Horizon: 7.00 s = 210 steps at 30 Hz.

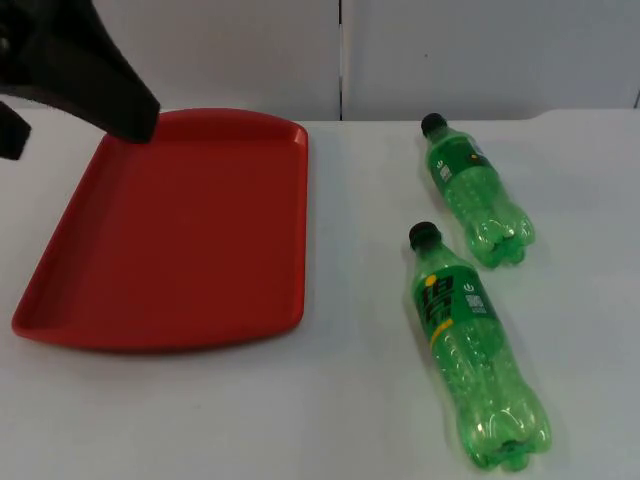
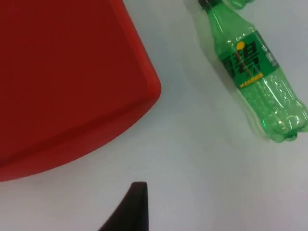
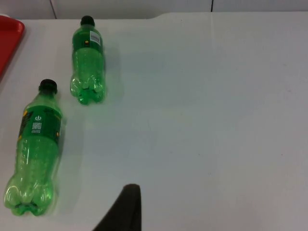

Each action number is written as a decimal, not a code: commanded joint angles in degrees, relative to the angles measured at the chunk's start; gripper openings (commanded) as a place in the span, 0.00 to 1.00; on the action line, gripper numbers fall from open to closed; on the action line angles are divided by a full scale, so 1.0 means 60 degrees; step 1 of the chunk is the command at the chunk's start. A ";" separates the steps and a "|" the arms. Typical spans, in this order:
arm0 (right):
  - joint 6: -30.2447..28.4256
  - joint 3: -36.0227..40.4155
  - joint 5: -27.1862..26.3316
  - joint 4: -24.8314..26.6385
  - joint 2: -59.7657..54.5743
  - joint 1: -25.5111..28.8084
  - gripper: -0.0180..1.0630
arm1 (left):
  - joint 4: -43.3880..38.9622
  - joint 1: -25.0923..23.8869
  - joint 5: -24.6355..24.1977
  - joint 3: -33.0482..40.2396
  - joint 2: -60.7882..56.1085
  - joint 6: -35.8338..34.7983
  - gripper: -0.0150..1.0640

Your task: Place the bottle upright on the tray.

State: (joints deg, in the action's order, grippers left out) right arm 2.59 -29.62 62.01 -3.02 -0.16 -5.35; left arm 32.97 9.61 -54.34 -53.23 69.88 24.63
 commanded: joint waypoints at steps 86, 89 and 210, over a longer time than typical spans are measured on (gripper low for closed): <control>0.0005 0.0022 -0.0026 0.0052 0.0027 0.0070 0.99 | -0.6480 0.6504 -0.0373 -0.9295 1.1234 -1.3449 0.99; 0.0005 0.0022 -0.0026 0.0052 0.0027 0.0070 0.99 | -0.6240 0.6525 0.0029 -0.9295 1.1309 -1.3448 0.99; 0.0005 0.0022 -0.0026 0.0052 0.0027 0.0070 0.99 | 0.0448 0.1333 0.4888 -0.9279 0.5123 0.1381 0.01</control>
State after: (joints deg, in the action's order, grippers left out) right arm 2.90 -29.62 62.01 -3.02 -0.16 -5.35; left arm 30.33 18.90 -24.95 -108.71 101.55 28.50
